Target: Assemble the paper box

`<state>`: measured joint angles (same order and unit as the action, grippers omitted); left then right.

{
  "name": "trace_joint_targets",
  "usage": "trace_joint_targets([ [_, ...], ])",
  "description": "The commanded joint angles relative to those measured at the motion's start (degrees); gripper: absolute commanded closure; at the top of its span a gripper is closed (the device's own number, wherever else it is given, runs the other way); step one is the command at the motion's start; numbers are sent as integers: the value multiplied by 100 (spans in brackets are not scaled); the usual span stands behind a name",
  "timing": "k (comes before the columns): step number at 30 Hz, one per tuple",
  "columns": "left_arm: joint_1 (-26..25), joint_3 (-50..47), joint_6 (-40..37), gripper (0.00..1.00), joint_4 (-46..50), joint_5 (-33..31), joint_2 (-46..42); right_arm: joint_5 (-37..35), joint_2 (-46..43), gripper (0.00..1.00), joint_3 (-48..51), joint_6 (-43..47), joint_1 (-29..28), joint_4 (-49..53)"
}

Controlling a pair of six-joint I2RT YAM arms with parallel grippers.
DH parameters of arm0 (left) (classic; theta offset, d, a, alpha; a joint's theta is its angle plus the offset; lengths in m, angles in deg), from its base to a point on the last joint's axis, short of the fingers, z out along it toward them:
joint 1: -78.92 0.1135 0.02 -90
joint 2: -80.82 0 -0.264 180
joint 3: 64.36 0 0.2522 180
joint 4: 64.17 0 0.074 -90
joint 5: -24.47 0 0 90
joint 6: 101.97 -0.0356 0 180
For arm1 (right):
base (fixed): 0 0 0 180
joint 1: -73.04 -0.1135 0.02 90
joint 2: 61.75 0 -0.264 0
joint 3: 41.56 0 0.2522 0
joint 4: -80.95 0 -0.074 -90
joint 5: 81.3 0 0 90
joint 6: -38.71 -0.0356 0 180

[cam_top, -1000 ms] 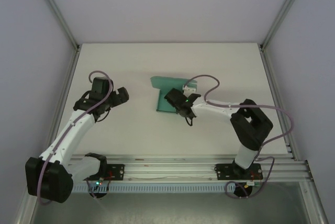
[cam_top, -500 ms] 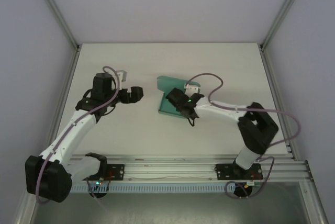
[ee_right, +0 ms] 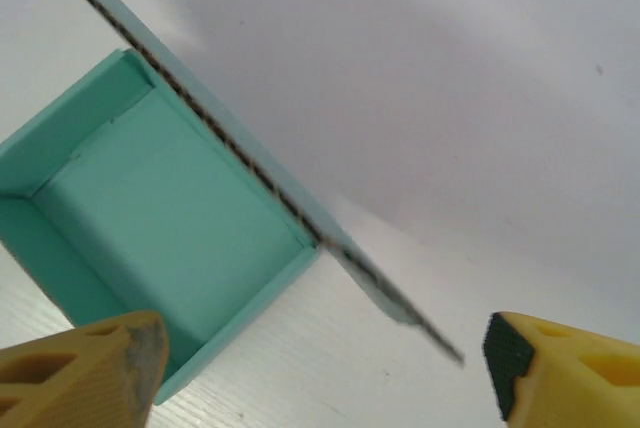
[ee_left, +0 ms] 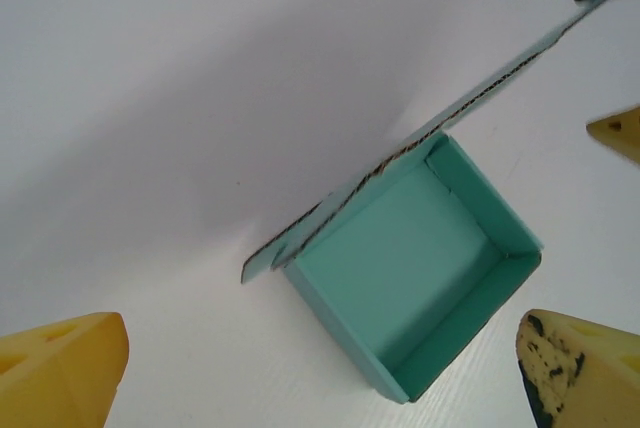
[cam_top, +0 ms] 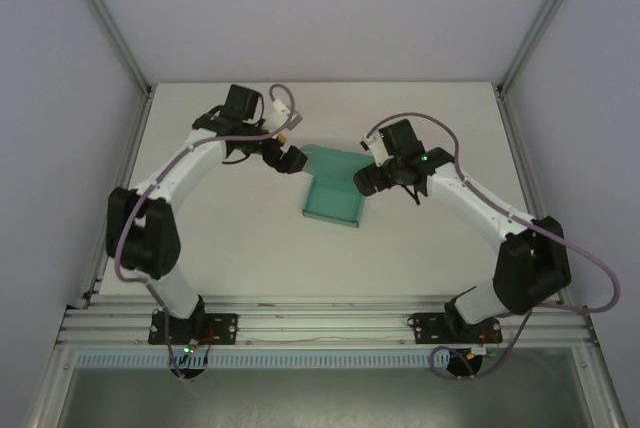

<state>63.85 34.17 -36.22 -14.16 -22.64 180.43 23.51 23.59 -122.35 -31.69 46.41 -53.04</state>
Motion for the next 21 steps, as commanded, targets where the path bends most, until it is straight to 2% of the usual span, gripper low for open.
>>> trace_joint_targets([
  [1, -206, 791, -1322, 4, 1515, 186, 627, 663, 516, 23, -602, 1078, 211, 634],
  [4, -279, 1353, -1517, 9, 1978, 34, 1172, 521, 877, 33, -833, 1204, 283, 700],
  [7, -284, 1698, -1535, 18, 2148, 97, 1439, 460, 1074, 50, -958, 1347, 302, 764],
  [11, -311, 1955, -1377, 49, 2083, 113, 1595, 330, 1195, 63, -1078, 1317, 303, 766],
  [12, -329, 2018, -1379, 51, 2117, 87, 1639, 285, 1209, 66, -1100, 1287, 305, 742],
  [21, -451, 2391, -1555, 65, 2604, -91, 1915, 212, 1265, 70, -1264, 1239, 310, 868],
])
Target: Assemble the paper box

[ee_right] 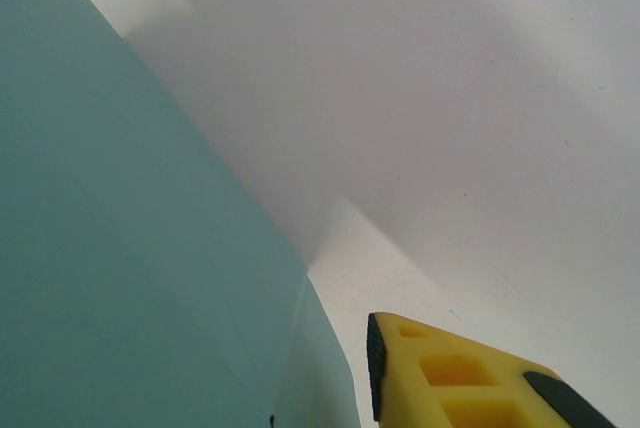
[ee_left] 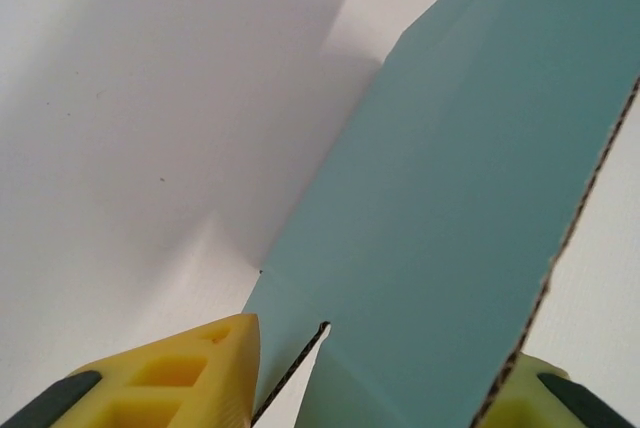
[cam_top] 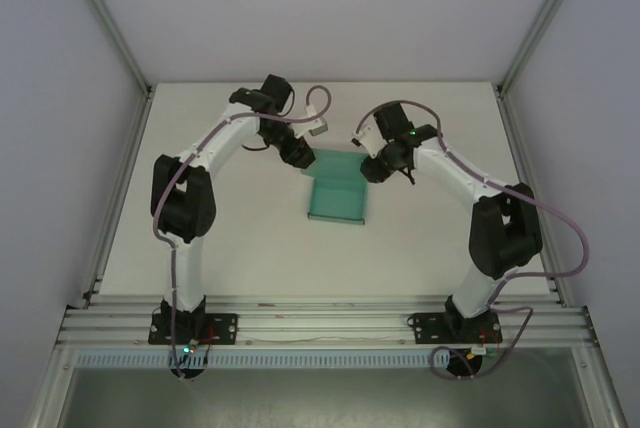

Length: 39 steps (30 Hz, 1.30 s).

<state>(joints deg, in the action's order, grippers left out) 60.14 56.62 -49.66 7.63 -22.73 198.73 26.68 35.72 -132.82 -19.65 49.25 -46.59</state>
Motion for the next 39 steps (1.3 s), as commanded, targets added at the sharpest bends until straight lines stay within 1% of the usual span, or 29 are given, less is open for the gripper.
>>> trace_joint_targets([
  [1, -89, 127, -206, 66, 417, -146, 83, -113, 51, 70, -229, 35, 27, 244],
  [6, -137, 78, -174, 67, 512, -433, 153, -159, 26, 69, -161, -17, 31, 209],
  [8, -146, -23, -122, 71, 437, -461, 125, -151, 35, 69, -153, -61, 35, 221],
  [10, -143, -90, -24, 81, 325, -543, 74, -99, 35, 71, -160, -59, 42, 273],
  [11, -147, -134, 44, 93, 235, -647, 42, -73, 34, 72, -178, -49, 40, 310],
  [12, -148, -164, 134, 100, 117, -769, 14, -71, 27, 75, -182, -45, 41, 352],
  [14, -164, -182, 331, 100, -26, -970, -47, -73, 11, 87, -238, -57, 36, 429],
  [17, -165, -250, 788, 100, -361, -1247, -205, -80, -8, 99, -323, -160, 41, 509],
  [19, -182, -452, 1300, 100, -818, -1545, -397, -109, -48, 100, -329, -366, 34, 406],
  [21, -211, -722, 1961, 100, -1292, -1891, -646, -195, -108, 100, -333, -776, 32, 183],
  [23, -222, -1089, 2780, 100, -1943, -2048, -952, -387, -217, 100, -311, -1471, 3, -164],
  [24, -231, -1263, 3309, 100, -2264, -2166, -1129, -548, -274, 100, -281, -1885, -21, -377],
  [27, -266, -1837, 4915, 100, -3132, -2238, -1478, -1296, -379, 100, -111, -3400, -140, -1005],
  [28, -318, -2113, 5319, 100, -3515, -2170, -1598, -1673, -380, 100, -67, -3925, -214, -1162],
  [29, -383, -2352, 5662, 100, -3835, -2274, -1692, -2093, -346, 100, -73, -4335, -329, -1214],
  [30, -467, -2505, 5881, 100, -4042, -2459, -1758, -2374, -297, 100, -102, -4584, -452, -1262],
  [32, -628, -2543, 6307, 100, -4091, -3099, -1768, -2807, -193, 100, -127, -5041, -678, -1451],
  [34, -710, -2462, 6674, 100, -4090, -3281, -1662, -2931, -109, 100, -78, -5477, -833, -1672],
  [35, -728, -2470, 6897, 100, -4194, -3270, -1624, -2976, -57, 100, 5, -5724, -891, -1851],
  [37, -743, -2640, 7635, 100, -4622, -3136, -1596, -2960, 82, 100, 141, -5996, -982, -2197],
  [38, -776, -2756, 7750, 100, -4949, -3010, -1590, -2970, 155, 100, 144, -6071, -1010, -2238],
  [39, -775, -2821, 7882, 100, -5087, -3064, -1582, -3038, 230, 100, 123, -6146, -1038, -2230],
])
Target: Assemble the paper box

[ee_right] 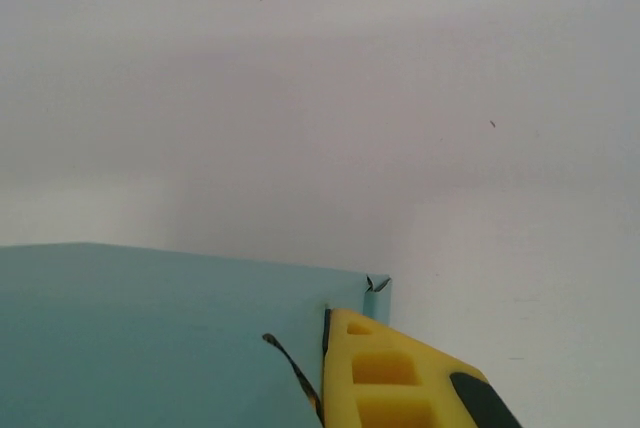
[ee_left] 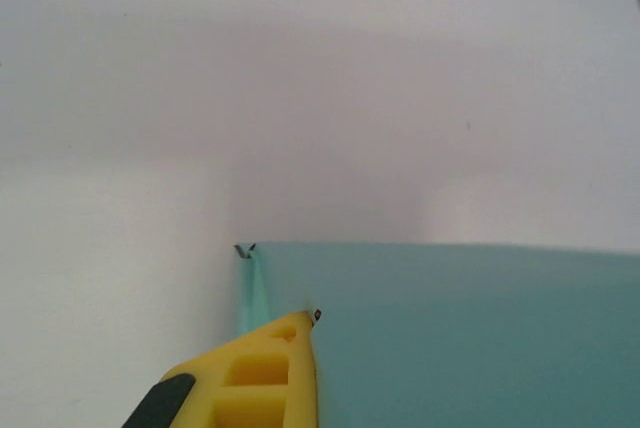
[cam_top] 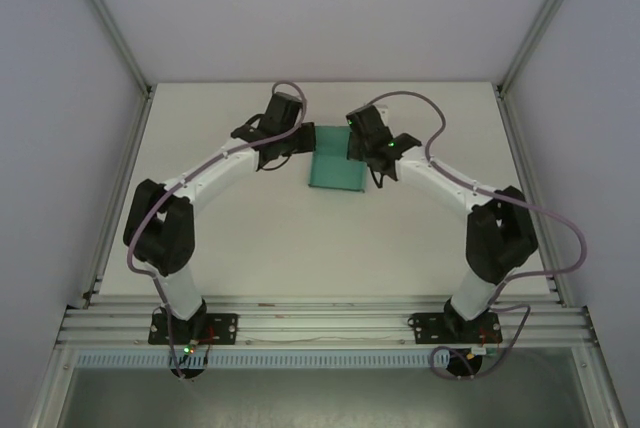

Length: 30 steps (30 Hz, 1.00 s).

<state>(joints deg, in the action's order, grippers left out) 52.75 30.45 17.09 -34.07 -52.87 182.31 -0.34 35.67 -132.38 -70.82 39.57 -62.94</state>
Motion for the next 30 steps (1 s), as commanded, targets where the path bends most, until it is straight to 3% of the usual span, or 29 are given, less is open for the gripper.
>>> trace_joint_targets([
  [1, -79, -207, 1344, 100, -905, -255, 68, -502, 303, 100, 70, -1123, -110, -606],
  [10, -353, -286, 928, 100, -486, -1052, 178, -577, 573, 100, 372, -1346, -168, -1264],
  [30, -928, -2307, 86, 100, -1778, -1154, -606, -658, 79, 96, 1987, -704, -305, -1898],
])
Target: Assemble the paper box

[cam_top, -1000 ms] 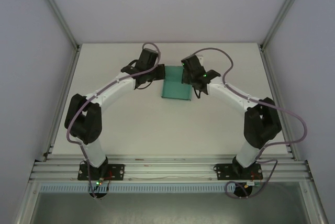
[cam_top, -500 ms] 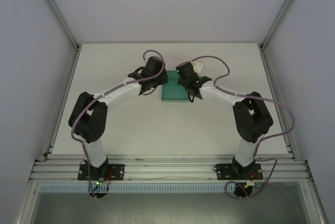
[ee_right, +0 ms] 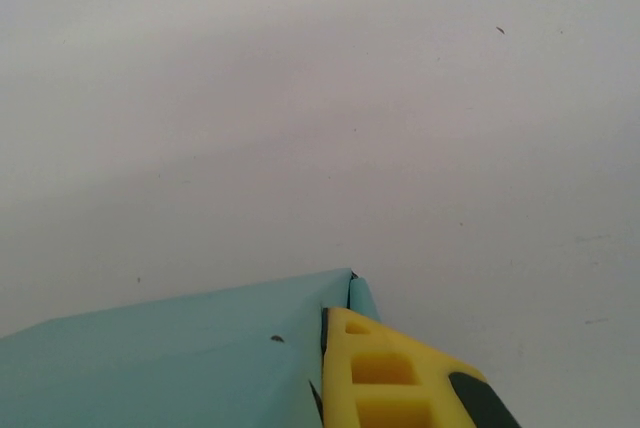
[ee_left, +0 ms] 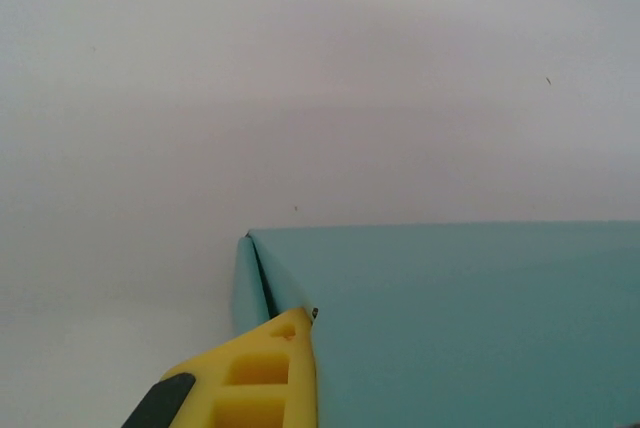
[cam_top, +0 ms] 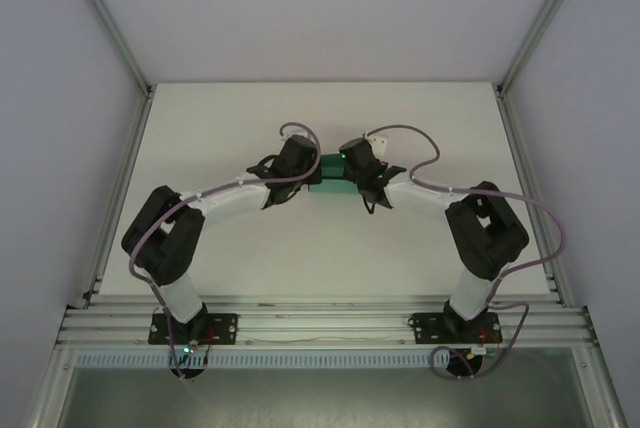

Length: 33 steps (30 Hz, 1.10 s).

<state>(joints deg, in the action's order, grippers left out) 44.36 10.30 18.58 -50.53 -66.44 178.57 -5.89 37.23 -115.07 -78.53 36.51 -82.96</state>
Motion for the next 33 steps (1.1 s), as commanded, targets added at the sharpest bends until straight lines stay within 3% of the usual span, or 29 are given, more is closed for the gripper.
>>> trace_joint_targets([
  [1, -94, -347, -72, 100, -169, 278, -306, -146, -118, 96, 319, 115, -21, 65],
  [3, -112, -413, -107, 99, -176, 313, -433, -272, -209, 96, 457, 255, -78, -57],
  [6, -116, -310, -123, 83, 61, 283, -566, -383, -338, 96, 713, 392, -118, -243],
  [8, -112, -183, -105, 79, 328, 223, -620, -401, -431, 95, 910, 471, -127, -425],
  [17, -120, 34, -198, 22, 1241, 275, -1196, -613, -547, 95, 1316, 673, -195, -641],
  [19, -114, 97, -123, 0, 1534, 183, -1322, -639, -538, 95, 1330, 766, -229, -695],
  [23, 20, 500, 358, 0, 2283, -256, -1357, -708, -517, 95, 1305, 978, -340, -814],
  [27, 496, 778, 752, 0, 2370, -95, -1224, -757, -448, 94, 1299, 1109, -457, -978],
  [33, 1086, 818, 1004, 0, 1729, 1119, -486, -996, -193, 93, 1243, 1180, -689, -1128],
])
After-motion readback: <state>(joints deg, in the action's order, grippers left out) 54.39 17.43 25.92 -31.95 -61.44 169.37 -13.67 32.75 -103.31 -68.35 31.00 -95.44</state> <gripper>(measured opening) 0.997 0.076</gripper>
